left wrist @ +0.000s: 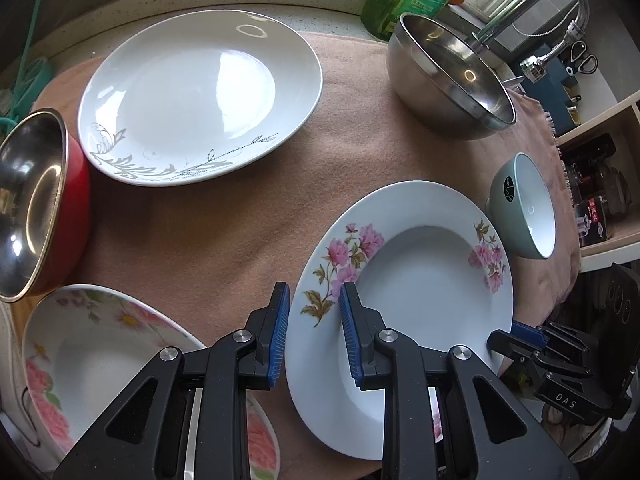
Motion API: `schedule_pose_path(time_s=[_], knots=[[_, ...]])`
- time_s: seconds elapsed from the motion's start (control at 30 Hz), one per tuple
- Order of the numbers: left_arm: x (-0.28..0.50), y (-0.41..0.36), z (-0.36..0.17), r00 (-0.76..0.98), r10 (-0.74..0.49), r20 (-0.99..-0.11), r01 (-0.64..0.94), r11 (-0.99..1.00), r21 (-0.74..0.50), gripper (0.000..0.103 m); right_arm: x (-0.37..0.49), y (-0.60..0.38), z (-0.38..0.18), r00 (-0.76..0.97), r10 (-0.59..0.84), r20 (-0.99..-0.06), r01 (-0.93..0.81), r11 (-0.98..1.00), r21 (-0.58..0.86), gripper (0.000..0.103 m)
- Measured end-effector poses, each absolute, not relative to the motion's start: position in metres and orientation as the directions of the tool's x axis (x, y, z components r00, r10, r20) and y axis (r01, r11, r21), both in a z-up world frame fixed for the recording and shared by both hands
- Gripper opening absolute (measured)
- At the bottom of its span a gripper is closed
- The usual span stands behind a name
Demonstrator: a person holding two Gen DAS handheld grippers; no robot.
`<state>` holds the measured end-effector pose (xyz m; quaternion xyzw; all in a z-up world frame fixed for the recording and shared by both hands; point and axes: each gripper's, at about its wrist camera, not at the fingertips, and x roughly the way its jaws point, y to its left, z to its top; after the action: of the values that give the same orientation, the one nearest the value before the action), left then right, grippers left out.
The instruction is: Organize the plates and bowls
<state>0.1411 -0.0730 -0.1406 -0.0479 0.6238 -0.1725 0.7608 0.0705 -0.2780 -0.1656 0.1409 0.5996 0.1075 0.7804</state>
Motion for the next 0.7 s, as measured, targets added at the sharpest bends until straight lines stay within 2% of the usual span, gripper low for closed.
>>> schedule_pose_path(time_s=[0.7], knots=[[0.123, -0.075, -0.142, 0.170, -0.314, -0.934, 0.180, 0.942, -0.284, 0.024, 0.073, -0.269, -0.175, 0.246, 0.345, -0.906, -0.026, 0.936, 0.350, 0.028]])
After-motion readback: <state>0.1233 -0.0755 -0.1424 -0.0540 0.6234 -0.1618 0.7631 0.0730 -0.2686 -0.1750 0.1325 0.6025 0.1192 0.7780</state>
